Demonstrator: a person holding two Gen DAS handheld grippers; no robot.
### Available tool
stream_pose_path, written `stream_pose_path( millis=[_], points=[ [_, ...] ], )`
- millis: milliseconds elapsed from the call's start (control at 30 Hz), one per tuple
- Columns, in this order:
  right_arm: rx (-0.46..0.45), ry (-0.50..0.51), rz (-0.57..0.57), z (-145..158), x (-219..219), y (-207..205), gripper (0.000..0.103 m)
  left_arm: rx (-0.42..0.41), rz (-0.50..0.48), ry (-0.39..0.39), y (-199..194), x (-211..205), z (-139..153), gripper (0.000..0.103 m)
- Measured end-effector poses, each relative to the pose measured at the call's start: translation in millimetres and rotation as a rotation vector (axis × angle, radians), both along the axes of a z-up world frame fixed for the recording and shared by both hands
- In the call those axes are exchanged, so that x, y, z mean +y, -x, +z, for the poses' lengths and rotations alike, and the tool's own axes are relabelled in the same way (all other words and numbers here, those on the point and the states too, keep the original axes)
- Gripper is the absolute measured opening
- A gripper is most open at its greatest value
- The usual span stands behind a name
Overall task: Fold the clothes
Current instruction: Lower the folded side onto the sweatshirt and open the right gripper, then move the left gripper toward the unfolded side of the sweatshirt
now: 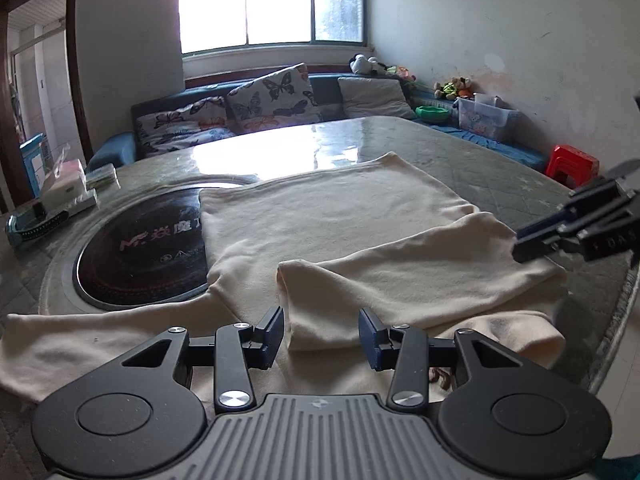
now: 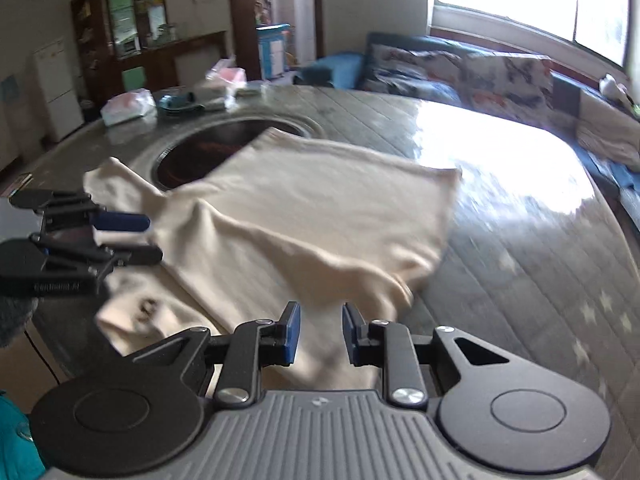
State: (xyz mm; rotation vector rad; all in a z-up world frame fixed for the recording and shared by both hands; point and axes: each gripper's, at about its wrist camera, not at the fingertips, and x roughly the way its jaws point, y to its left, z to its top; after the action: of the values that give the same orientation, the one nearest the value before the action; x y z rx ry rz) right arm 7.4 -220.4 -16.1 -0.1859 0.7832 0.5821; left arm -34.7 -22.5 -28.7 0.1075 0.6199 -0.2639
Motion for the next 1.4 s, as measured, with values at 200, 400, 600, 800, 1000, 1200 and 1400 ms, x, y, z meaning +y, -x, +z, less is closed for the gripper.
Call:
stream_pose_path(
  millis=[200, 400, 600, 800, 1000, 1200, 1400],
  points=[
    [0.013, 0.002, 0.006, -16.8, -11.5, 2.7, 0.023, 0.009, 0.012, -0.02, -4.6, -4.3, -4.8, 0.026],
    [-0.012, 0.007, 0.032, -5.1, -8.6, -1.6, 0.022, -0.01, 0.026, -0.031, 2.8, -0.7, 5.0, 0.003],
    [-0.051, -0.013, 0.021, 0.5, -2.7, -24.6, 0.023, 0.005, 0.06, -0.04, 5.4, 6.8, 5.8, 0.002],
    [-0.044, 0.019, 0.029, -9.9, 4.2, -35.5, 0.023, 0.02, 0.083, -0.046, 8.6, 14.7, 8.3, 0.004],
    [-0.063, 0.023, 0.077, -1.3, 20.1, -36.9, 0.023, -0.016, 0.027, -0.006, 4.3, 0.6, 17.8, 0.009],
    [-0.063, 0.023, 0.161, -2.0, 57.5, -42.7, 0.023, 0.037, 0.01, -0.018, -2.4, -5.7, 0.8, 0.013],
    [-0.056, 0.016, 0.25, -5.0, 98.2, -47.1, 0.023, 0.024, 0.038, 0.003, 9.0, 10.4, 3.3, 0.034]
  ],
)
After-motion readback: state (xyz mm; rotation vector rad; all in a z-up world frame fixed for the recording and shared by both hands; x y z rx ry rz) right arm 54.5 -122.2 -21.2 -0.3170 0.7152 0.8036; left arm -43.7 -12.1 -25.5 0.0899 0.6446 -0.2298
